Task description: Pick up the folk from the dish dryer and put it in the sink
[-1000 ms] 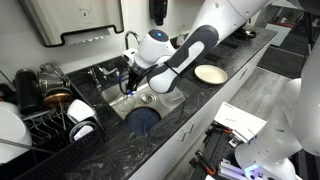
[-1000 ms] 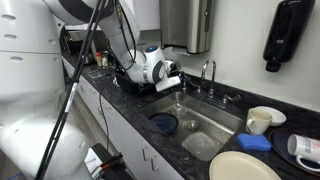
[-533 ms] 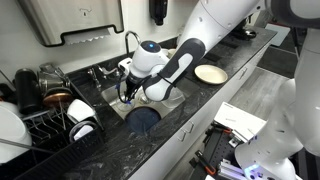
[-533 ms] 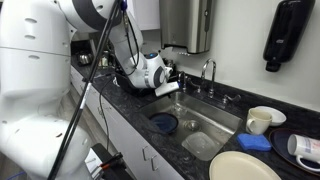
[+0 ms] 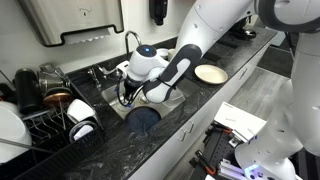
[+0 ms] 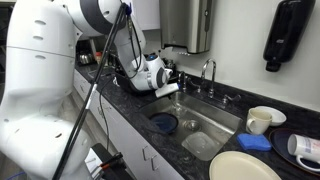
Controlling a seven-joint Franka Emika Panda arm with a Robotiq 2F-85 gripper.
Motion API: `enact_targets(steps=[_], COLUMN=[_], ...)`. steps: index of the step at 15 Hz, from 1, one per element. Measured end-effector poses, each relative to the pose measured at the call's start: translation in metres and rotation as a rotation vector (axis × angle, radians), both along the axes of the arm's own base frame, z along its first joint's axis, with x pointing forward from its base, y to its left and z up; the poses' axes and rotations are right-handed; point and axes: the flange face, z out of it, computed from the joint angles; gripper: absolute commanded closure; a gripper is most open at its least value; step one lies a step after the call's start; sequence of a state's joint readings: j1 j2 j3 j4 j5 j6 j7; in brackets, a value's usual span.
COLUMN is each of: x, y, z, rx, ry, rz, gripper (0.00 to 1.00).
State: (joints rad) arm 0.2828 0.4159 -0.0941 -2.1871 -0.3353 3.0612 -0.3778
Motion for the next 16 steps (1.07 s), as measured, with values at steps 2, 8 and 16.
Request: enact_targets(steps=[2, 8, 16], x=[0.001, 0.001, -0.012], y=[0.002, 0.008, 0.043], z=[-0.001, -0.002, 0.011], rx=[-0.001, 0.009, 0.178], ry=[0.002, 0.004, 0.2], rz=[0.001, 0.007, 0.057], gripper=[0.5, 0.1, 0.0])
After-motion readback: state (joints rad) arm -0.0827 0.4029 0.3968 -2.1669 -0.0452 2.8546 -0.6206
